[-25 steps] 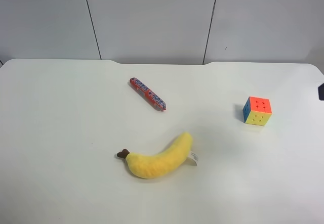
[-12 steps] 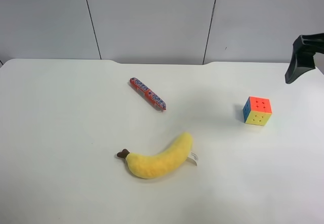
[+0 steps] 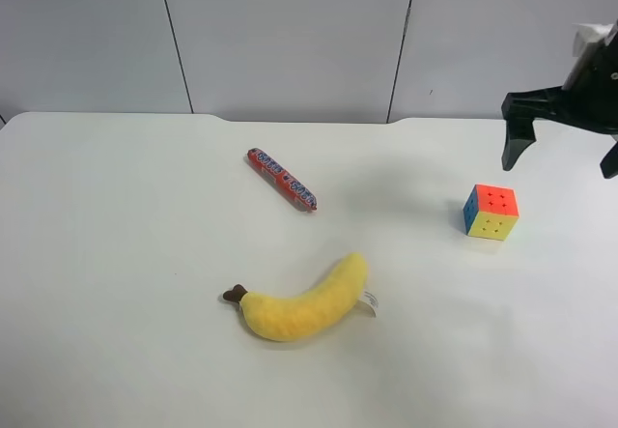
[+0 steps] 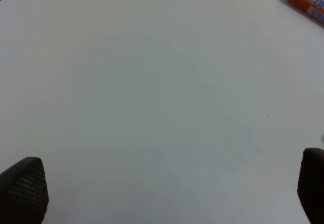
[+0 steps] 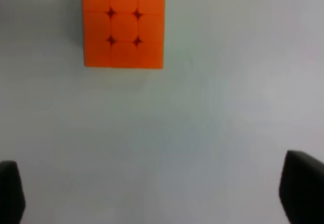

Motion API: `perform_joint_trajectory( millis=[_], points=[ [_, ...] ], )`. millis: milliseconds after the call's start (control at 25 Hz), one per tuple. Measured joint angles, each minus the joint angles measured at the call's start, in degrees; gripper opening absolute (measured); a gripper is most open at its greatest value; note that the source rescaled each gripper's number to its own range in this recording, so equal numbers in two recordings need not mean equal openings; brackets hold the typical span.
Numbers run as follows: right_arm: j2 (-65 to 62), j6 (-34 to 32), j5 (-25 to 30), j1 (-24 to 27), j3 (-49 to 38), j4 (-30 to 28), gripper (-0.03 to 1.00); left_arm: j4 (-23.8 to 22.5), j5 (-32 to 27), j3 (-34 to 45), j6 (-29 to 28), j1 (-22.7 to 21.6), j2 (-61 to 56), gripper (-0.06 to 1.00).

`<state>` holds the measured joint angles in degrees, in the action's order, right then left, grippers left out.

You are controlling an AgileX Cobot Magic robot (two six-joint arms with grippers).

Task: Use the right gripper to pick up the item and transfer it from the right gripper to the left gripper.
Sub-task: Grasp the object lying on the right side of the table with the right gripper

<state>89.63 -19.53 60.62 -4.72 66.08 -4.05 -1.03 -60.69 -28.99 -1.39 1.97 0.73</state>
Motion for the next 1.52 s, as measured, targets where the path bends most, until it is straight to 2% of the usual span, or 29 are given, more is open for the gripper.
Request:
perform_joint_trajectory(
  millis=[240, 400, 960, 1400, 1520],
  points=[
    [6.5, -0.2, -3.4, 3.0, 0.0, 0.6, 1.00, 0.0, 0.0, 0.0, 0.0, 0.0, 0.0, 1.00],
    [9.5, 1.9, -5.9, 4.9, 0.0, 2.1, 1.00, 0.0, 0.0, 0.0, 0.0, 0.0, 0.0, 1.00],
    [19.4, 5.7, -17.0, 4.9, 0.0, 10.8, 1.00, -0.1, 0.0, 0.0, 0.0, 0.0, 0.0, 1.00],
    [21.4, 5.7, -18.4, 4.9, 0.0, 10.9, 1.00, -0.1, 0.0, 0.0, 0.0, 0.0, 0.0, 1.00],
    [21.4, 5.7, -18.4, 4.9, 0.0, 10.9, 0.96, -0.1, 0.0, 0.0, 0.0, 0.0, 0.0, 1.00]
  ],
)
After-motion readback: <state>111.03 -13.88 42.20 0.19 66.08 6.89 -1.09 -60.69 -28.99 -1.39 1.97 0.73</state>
